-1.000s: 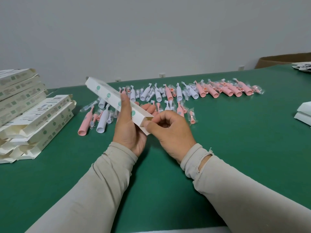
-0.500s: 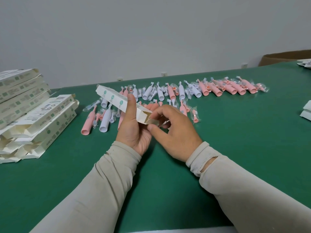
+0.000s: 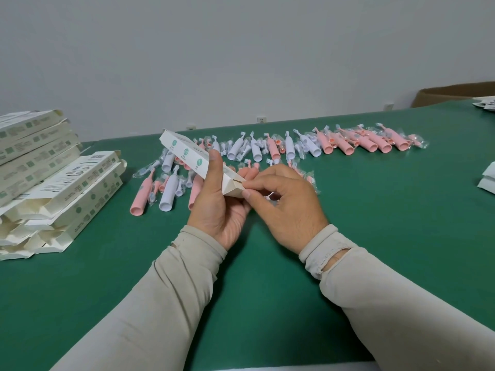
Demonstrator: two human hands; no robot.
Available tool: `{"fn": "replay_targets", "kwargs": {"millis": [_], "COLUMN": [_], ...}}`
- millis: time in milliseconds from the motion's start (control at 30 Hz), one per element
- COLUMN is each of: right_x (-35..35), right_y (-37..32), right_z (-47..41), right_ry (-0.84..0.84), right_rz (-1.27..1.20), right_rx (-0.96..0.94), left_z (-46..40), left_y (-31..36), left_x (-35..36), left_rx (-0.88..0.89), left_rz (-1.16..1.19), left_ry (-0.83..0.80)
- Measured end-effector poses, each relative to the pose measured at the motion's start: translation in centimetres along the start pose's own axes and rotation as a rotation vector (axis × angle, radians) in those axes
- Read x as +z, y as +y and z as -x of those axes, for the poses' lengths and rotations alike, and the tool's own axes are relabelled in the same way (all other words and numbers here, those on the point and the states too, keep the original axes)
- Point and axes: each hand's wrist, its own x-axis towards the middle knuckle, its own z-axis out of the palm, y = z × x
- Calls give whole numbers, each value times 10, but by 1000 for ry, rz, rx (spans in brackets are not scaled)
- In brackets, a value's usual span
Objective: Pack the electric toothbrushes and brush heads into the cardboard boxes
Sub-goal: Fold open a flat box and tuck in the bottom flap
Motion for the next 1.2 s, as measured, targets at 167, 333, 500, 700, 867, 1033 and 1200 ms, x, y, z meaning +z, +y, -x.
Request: {"fn": "replay_targets", "kwargs": {"millis": [167, 333, 500, 700, 867, 1033, 1200], "right_x": [-3, -9, -19, -29, -24, -15, -24], "right_y": [-1, -1, 0, 1, 5, 11, 8], "right_z": [-1, -2, -7, -10, -8, -5, -15], "right_ry": [-2, 82, 31, -53, -53, 5, -44], "right_rz": [54, 146, 257, 253, 121, -10, -139], "right_rx": [-35, -12, -116, -95, -13, 185, 255], "left_z": [2, 6, 8, 8, 4, 8, 3], "left_y": [2, 4, 6, 7, 8, 9, 17], "left_x": [1, 2, 1, 4, -1, 0, -2], "left_rx": [-70, -159, -248, -257, -212, -256, 81], "left_rz": [-22, -89, -48, -27, -33, -70, -550], "left_ry": [-33, -64, -142, -152, -143, -180, -78]}}
